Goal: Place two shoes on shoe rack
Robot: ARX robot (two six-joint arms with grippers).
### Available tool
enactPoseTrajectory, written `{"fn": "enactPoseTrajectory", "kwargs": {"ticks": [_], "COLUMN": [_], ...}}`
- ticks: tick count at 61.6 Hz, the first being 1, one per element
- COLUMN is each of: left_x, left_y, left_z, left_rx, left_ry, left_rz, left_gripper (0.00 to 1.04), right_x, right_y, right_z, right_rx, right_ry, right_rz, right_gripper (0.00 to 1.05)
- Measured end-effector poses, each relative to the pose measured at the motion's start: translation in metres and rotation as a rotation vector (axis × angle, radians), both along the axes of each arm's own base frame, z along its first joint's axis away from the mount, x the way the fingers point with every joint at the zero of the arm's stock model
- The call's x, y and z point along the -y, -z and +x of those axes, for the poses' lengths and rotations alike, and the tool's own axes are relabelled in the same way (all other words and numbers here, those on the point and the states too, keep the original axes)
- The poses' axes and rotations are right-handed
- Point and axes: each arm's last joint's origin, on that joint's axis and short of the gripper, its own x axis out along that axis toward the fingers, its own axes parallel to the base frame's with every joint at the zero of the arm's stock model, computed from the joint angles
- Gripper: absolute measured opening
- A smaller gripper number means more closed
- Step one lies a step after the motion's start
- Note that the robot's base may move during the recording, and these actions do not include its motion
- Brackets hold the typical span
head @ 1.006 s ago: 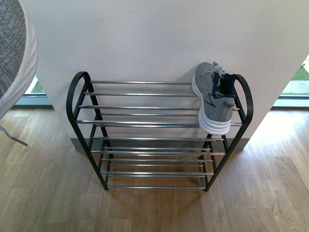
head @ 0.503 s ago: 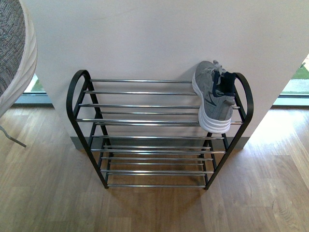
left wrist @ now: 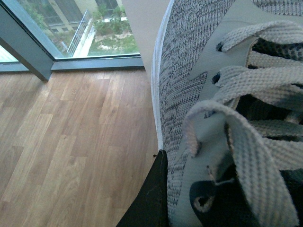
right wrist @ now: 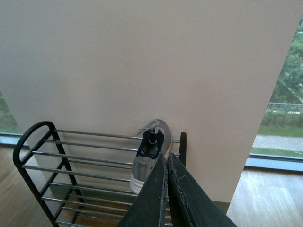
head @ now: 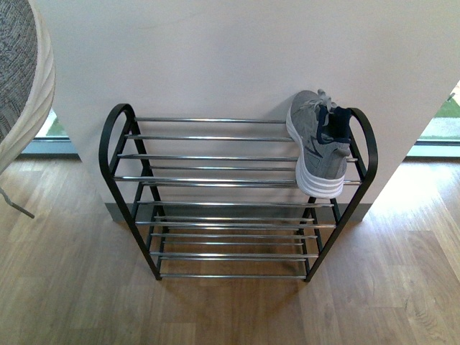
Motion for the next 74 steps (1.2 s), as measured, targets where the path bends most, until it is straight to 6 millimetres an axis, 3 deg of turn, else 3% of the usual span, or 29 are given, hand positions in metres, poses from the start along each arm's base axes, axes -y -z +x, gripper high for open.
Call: {"fn": "enactPoseTrajectory", "kwargs": {"ticks": [29,39,46,58,64,74], "left_x": [0.000,0.001,0.008,0.021,0.034,0.059], "left_y": [0.000,0.000,-0.002,-0.003,-0.002,0.017], "left_z": [0.000,0.002,0.017,0.068,0.110,0.179], "left_rx": [0.000,0.023,0.027,-0.044,-0.087,-0.186], "left_ry": [0.000,0.027,0.093,0.158,0.180,0.151], "left_rz": [0.000,-0.050,-0.091,-0.080,-0.091,-0.119], "left_gripper": [0.02,0.02,0.02,0.02,0.02,0.02], "right_x": [0.000,0.000,0.000,0.000,0.000,0.000], "right_y": [-0.001,-0.001,-0.001,-0.001,-0.001,-0.001], "right_z": [-0.002,-0.002,-0.002,-0.002,-0.002,-0.002], "right_rx": [0.018,0.018,0.018,0.018,0.018,0.018], "right_ry": [0.000,0.000,0.000,0.000,0.000,0.000], "right_rz": [-0.001,-0.001,-0.001,-0.001,-0.001,-0.001], "right_gripper": [0.02,0.27,0.44,0.76,0.96,0.95]}}
